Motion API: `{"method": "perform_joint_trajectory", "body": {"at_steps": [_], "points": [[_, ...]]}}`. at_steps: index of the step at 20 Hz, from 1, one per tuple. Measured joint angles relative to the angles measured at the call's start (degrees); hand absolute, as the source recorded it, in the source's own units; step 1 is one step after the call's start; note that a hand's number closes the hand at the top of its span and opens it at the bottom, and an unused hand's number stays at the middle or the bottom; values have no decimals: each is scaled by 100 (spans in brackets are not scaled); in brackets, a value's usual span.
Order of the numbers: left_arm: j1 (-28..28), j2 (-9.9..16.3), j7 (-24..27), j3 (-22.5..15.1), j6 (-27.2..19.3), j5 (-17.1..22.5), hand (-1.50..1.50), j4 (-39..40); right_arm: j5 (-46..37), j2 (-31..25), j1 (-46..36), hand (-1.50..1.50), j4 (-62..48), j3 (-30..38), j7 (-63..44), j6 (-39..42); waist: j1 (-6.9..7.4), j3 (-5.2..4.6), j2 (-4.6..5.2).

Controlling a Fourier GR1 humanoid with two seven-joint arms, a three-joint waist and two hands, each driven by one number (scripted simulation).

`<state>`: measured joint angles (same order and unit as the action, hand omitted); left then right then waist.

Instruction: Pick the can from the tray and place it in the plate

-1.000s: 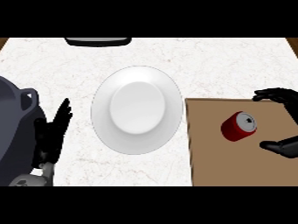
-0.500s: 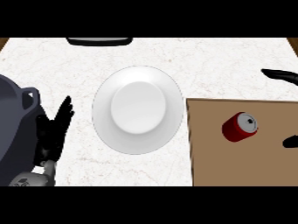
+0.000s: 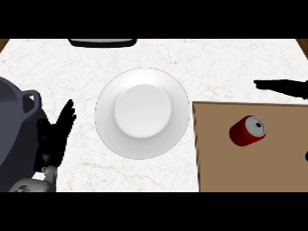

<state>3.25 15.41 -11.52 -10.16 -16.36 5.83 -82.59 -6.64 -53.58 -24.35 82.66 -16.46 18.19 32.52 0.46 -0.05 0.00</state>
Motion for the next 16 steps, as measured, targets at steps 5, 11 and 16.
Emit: {"method": "perform_joint_trajectory", "body": {"at_steps": [5,11,16], "points": [[-94,-111,-26,38,10,-89,0,-106,-422,283,-114,-150,68,-40,-399,414,-10,2,-1],[-167,-232,-62,95,63,-268,0,-201,-1077,796,-151,-150,-184,76,-337,642,-12,4,1],[-210,-271,-158,222,201,-346,0,-295,-1571,1089,-77,-150,-219,249,-208,859,-22,5,0]]}}
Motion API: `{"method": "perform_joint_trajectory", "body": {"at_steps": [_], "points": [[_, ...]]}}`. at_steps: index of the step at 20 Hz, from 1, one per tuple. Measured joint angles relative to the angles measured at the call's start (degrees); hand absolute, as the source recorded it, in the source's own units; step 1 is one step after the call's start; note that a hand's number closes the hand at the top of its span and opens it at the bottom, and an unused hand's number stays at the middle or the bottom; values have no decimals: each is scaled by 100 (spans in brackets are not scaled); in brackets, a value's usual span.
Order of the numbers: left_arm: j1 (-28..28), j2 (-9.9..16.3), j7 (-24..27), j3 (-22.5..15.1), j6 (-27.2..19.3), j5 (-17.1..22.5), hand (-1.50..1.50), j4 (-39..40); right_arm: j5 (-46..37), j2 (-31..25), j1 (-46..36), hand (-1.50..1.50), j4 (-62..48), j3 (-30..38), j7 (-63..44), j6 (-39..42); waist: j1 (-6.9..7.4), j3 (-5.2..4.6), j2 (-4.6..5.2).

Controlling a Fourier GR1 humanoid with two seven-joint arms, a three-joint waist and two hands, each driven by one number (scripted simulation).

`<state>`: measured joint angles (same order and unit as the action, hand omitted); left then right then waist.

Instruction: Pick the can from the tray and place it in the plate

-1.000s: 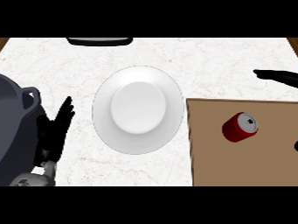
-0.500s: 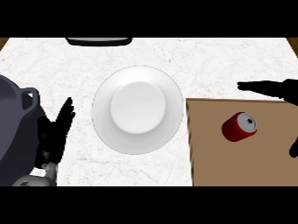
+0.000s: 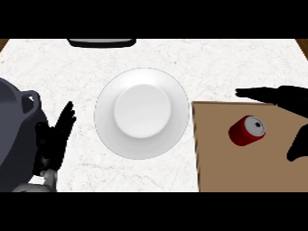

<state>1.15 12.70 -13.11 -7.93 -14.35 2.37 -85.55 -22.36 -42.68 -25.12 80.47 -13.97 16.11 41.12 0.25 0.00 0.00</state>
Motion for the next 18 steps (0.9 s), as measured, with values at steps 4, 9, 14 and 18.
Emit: {"method": "perform_joint_trajectory", "body": {"at_steps": [4,9,14,18], "points": [[63,-113,131,111,43,-98,0,194,-285,307,-18,-150,39,124,-84,173,-6,-1,0],[33,-209,115,156,97,-220,0,163,-644,544,81,-150,-83,263,74,182,-5,0,0],[16,-277,-40,212,149,-314,0,2,-1006,804,128,150,-99,304,57,159,-3,0,0],[42,-291,33,306,290,-284,0,92,-1376,937,7,150,-322,193,385,-86,9,0,3]]}}
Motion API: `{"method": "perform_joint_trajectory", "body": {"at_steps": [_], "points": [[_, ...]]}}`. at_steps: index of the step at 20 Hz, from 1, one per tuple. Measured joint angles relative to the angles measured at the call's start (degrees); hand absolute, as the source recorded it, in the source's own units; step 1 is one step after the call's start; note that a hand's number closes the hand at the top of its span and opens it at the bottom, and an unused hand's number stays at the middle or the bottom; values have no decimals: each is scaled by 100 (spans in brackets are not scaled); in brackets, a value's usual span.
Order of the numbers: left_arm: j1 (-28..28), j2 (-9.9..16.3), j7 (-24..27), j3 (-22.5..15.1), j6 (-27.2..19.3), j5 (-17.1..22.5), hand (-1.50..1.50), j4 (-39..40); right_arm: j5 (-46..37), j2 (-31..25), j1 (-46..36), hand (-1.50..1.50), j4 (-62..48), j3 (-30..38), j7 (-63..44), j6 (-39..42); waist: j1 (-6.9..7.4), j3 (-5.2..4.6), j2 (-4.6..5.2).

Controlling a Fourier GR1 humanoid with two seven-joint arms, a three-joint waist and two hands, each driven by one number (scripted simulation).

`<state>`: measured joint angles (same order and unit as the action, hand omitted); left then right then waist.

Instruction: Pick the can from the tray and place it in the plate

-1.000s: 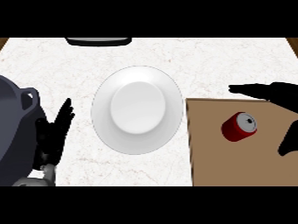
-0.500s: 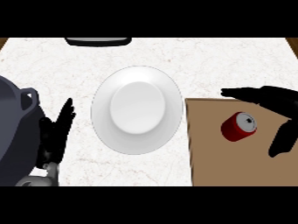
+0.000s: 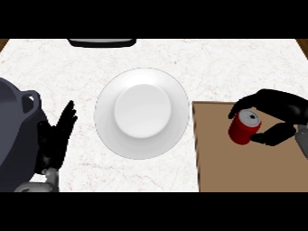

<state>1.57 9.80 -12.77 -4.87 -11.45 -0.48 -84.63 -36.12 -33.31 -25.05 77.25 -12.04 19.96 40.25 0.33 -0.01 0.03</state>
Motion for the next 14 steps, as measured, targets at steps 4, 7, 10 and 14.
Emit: {"method": "perform_joint_trajectory", "body": {"at_steps": [4,7,10,14], "points": [[102,-29,172,137,82,-8,0,251,-291,84,178,150,-25,25,435,-433,-13,-14,-15],[-20,-26,147,165,151,-28,0,135,-486,118,5,150,-246,148,606,-572,-3,-7,-9],[18,-96,158,146,108,-110,0,201,-598,335,33,150,-135,280,372,-802,-23,-4,-11],[79,-110,115,89,129,-136,0,177,-958,1628,-184,150,-6,82,-1319,-1269,103,-41,-45]]}}
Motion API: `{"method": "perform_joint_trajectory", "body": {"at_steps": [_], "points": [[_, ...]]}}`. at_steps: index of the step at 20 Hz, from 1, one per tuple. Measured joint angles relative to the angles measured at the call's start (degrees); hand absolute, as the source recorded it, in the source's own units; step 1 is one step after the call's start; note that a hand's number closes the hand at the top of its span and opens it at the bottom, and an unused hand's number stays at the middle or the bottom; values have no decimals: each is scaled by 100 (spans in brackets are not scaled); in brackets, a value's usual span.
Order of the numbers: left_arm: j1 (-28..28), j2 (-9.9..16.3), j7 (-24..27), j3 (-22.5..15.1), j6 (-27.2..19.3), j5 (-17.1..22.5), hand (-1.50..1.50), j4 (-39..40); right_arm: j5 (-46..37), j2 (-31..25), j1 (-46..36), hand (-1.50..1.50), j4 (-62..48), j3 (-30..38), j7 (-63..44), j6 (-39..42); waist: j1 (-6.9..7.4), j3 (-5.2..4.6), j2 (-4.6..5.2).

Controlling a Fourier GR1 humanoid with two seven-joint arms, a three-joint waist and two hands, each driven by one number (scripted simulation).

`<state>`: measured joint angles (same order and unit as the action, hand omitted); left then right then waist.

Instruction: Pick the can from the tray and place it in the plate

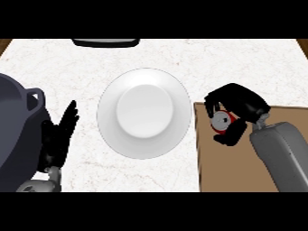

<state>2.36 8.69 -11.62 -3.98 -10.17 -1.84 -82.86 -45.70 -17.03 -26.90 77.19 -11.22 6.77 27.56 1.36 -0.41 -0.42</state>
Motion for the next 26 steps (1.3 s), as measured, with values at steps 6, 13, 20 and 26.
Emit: {"method": "perform_joint_trajectory", "body": {"at_steps": [6,13,20,26], "points": [[63,-33,-49,-126,70,-34,0,6,-720,1269,-365,150,-14,-376,-2162,-1153,245,5,0],[238,-65,-110,-230,136,-75,0,63,-1347,1623,-1234,150,146,-1194,-4542,-2693,455,15,4],[391,-98,-128,-225,116,-103,0,160,-1987,1665,-2256,150,-116,-2091,-6767,-3618,480,16,38],[408,-71,-106,-173,125,-98,0,185,-1913,1629,-2796,150,-539,-2508,-7388,-3798,420,22,64]]}}
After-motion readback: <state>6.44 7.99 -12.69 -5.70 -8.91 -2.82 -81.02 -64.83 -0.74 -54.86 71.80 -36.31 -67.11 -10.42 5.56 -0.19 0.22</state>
